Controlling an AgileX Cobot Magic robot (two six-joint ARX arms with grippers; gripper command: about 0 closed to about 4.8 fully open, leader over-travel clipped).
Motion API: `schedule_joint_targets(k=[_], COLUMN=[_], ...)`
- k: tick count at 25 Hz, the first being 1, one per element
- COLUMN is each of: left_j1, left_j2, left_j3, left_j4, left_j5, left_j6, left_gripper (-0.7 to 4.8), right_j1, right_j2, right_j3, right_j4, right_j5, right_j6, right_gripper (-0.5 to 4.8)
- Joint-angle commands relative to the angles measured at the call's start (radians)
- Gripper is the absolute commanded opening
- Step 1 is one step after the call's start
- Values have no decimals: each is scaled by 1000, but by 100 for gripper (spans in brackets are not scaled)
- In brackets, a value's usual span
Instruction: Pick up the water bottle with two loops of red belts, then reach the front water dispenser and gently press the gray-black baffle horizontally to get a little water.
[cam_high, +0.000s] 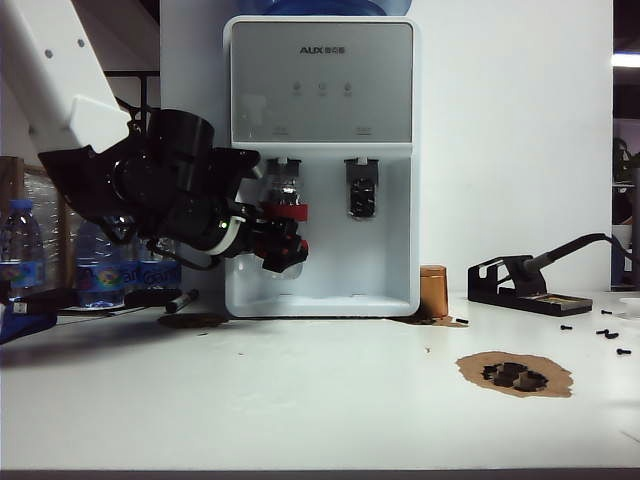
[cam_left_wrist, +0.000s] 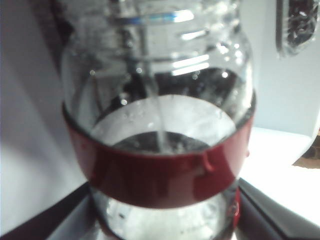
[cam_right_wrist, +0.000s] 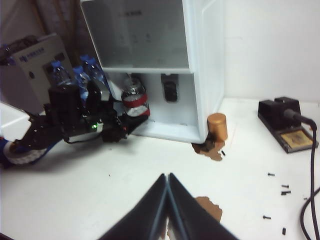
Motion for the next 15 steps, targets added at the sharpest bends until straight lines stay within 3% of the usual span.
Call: schedule_joint_targets(k=[1, 15], left_j1=[18, 18], left_j2=[-6, -11], left_j3=[12, 12], left_j4=[28, 30], left_j5=[-53, -55], left_j6=[-5, -5], left_gripper=[-5, -5], right_j1=[2, 2], right_j2=[32, 64], right_j3=[4, 4], right_j4=[35, 101], right_j5=[-5, -22], right_j6=[-5, -4], right_gripper=[-2, -2])
